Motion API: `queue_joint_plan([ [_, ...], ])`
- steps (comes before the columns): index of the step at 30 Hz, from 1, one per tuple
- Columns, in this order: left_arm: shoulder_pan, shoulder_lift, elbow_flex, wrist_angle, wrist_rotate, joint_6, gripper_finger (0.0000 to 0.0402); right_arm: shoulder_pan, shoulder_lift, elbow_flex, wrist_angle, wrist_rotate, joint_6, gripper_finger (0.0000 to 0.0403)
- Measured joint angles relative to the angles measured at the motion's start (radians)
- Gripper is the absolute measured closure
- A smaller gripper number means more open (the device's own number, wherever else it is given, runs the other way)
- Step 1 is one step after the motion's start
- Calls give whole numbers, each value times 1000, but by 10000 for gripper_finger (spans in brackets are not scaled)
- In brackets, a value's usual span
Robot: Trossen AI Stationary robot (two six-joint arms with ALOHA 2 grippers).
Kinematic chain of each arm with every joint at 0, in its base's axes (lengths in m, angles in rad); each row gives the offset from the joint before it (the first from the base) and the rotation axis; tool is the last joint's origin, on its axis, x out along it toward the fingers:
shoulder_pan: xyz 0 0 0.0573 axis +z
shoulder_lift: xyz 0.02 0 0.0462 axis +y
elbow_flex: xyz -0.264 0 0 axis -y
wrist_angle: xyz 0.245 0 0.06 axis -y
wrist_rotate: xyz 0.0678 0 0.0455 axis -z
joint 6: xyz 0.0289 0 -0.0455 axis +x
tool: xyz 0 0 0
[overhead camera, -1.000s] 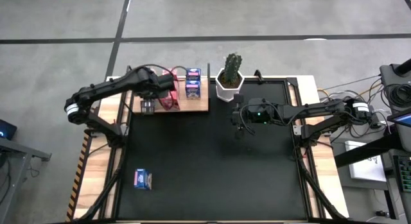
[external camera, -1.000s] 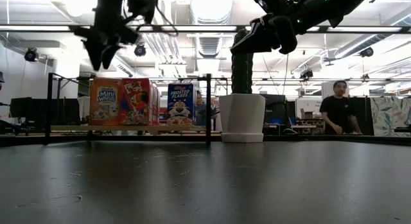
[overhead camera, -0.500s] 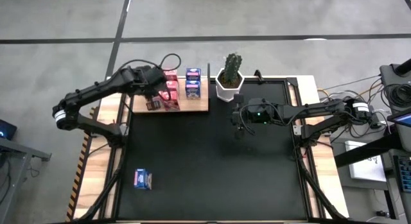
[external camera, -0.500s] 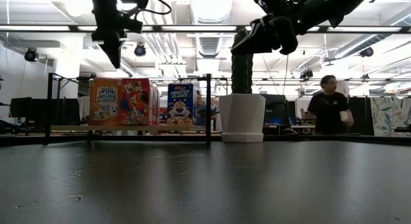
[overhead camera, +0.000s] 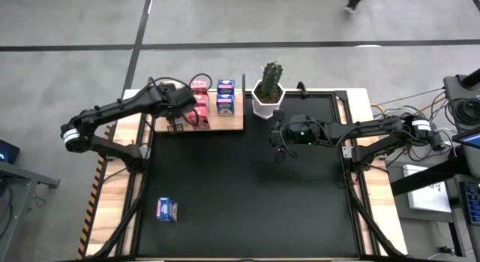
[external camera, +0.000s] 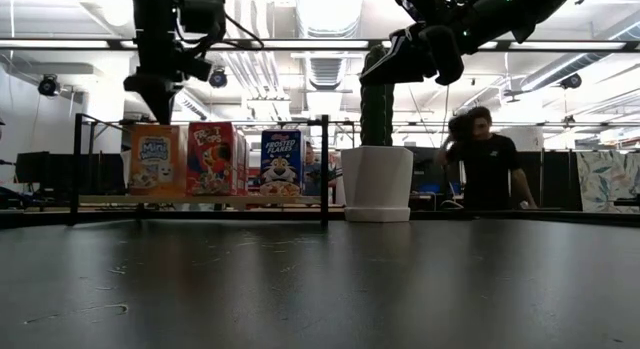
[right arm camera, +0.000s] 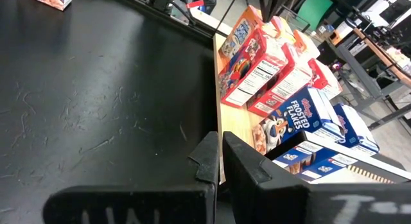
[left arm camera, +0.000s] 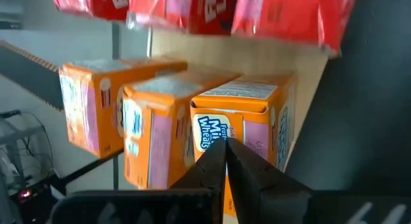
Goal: Stack cereal on shelf
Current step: Put the orange cereal box on the shelf and align it with the other orange cereal boxes
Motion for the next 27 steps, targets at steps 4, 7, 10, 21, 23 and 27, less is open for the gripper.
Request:
queue_joint_plan([
  [4,0,0,40,-83,4,14,401,0,0,0,0,0,0,392],
  [7,0,2,76,-101,5,30,401,0,0,0,0,0,0,392],
  [10,0,2,109,-105,5,53,401,0,0,0,0,-1,0,392],
  [21,-1,-4,188,-226,259,-12,402,0,0,0,0,0,0,392],
  [23,-1,-13,156,-238,285,-40,402,0,0,0,0,0,-3,392],
  [27,-1,-23,67,-263,277,-60,402,0,0,0,0,0,-6,392],
])
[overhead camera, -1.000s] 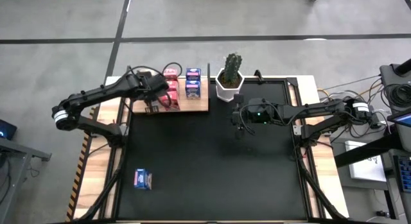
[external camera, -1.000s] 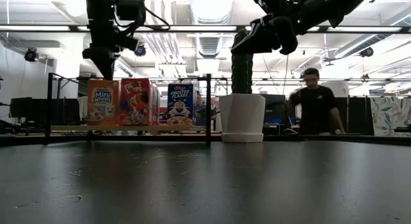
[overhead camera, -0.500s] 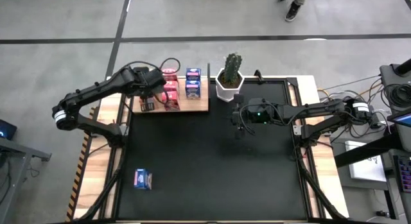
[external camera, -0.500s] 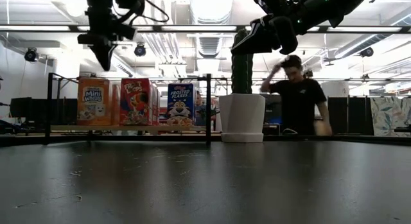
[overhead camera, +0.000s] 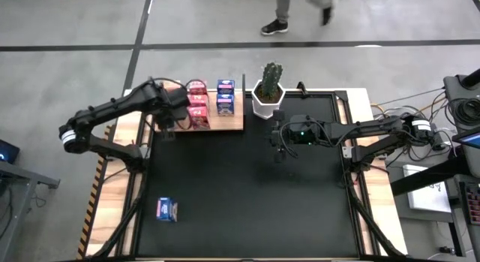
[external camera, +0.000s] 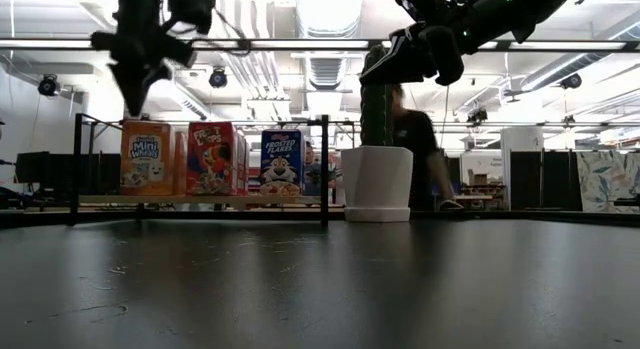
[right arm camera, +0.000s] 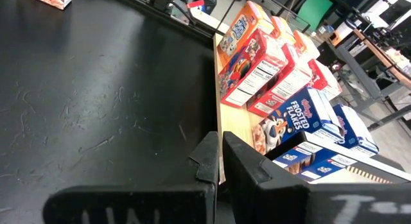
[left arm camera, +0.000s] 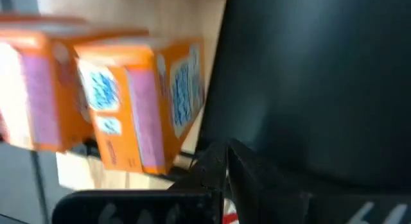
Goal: Stack cereal on shelf
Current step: Put the orange cereal box on the shelf and align it with the other orange cereal boxes
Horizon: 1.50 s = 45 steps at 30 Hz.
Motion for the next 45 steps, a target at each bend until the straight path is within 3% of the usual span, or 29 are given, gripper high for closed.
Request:
queue_joint_plan([
  [10,1,-3,-97,23,-222,11,402,0,0,0,1,0,-1,392],
  [25,1,-3,-92,38,-237,1,402,0,0,0,1,0,-1,392],
  [30,1,-3,-92,39,-318,-20,401,0,0,0,1,0,-1,392],
  [37,0,-3,-92,44,-296,-45,401,0,0,0,1,0,-1,392],
  [45,0,-3,-92,133,-117,-93,402,0,0,0,1,0,-2,392],
])
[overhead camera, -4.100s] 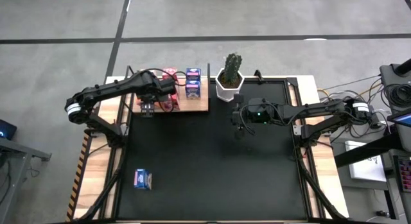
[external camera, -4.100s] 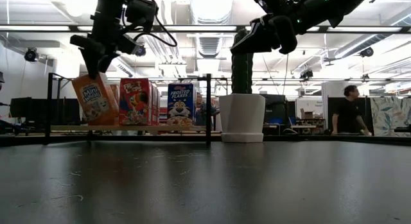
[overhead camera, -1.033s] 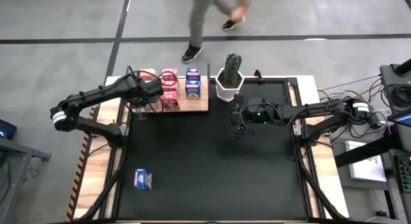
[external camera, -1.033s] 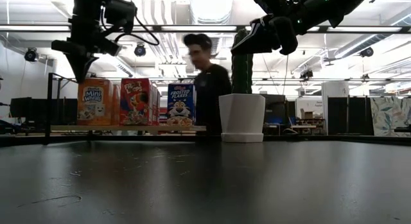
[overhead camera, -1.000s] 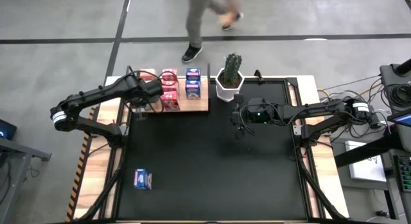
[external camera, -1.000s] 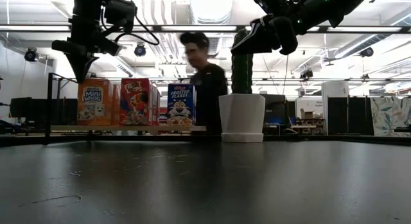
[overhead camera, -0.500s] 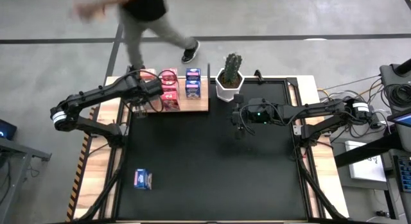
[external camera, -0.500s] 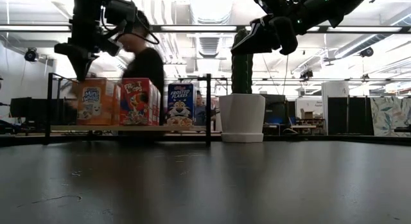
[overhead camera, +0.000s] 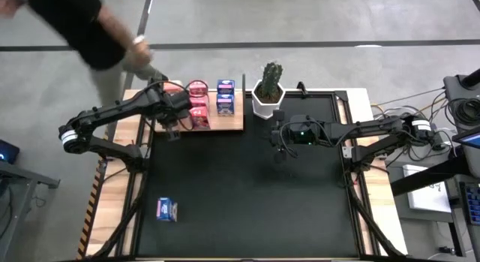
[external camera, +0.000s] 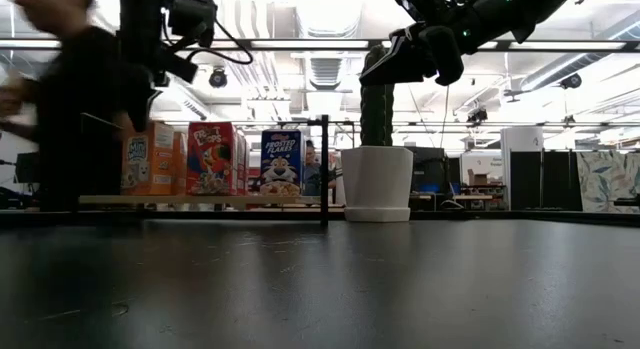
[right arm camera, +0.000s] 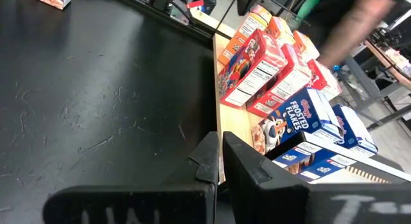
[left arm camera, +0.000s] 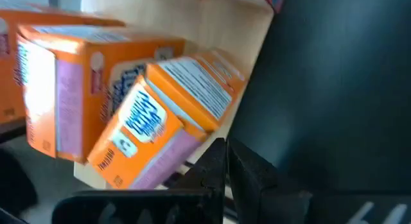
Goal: Stack cereal on shelf
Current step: Put the orange cereal box on the shelf and align it with the other orange cereal boxes
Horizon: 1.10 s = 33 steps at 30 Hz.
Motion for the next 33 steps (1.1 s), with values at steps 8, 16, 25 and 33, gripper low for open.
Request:
queue_joint_plan([
  [8,0,0,0,63,0,-23,401,0,0,0,0,0,0,392],
  [16,0,0,0,62,0,-39,401,0,0,0,0,0,0,392],
  [25,0,0,0,89,0,-46,402,0,0,0,0,0,0,392],
  [33,1,0,0,99,0,-50,402,0,0,0,0,0,0,392],
])
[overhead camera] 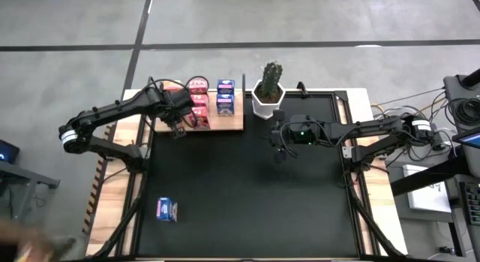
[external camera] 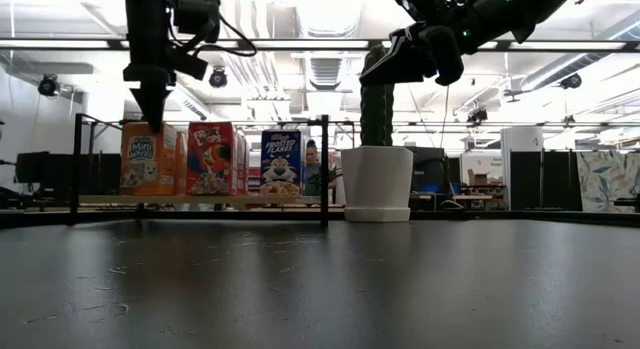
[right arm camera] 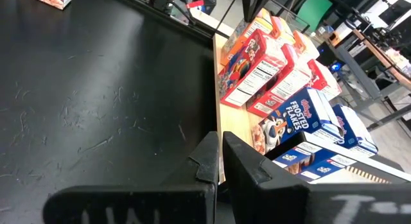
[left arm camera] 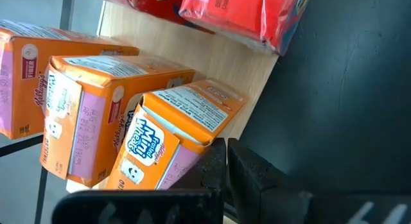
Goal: Stack cereal on shelf
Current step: Put the orange cereal box on the shelf and align it with the other orange cereal boxes, then put the blue cereal box on the shelf and align it with the other blue cereal boxes
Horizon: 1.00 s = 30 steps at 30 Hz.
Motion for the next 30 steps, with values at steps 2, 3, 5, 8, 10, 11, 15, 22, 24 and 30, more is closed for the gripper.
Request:
queue_joint_plan([
  [2,0,0,0,8,0,0,402,0,0,0,0,0,0,392],
  [3,0,0,0,11,0,-1,402,0,0,0,0,0,0,392],
  [5,0,0,0,17,0,-1,402,0,0,0,0,0,0,392],
  [8,0,0,0,17,0,-1,402,0,0,0,0,0,0,392],
  [10,0,0,0,17,0,0,402,0,0,0,0,0,0,392],
  [11,0,0,0,17,0,-1,402,0,0,0,0,0,0,392],
  [15,-2,0,0,16,0,0,402,0,0,0,0,0,0,392],
  [22,-3,-3,43,9,0,54,402,0,0,0,0,0,0,392],
  [24,-3,-3,81,9,0,75,402,0,0,0,0,0,0,392],
  [30,-3,-13,210,70,87,91,402,0,0,0,0,0,0,392],
])
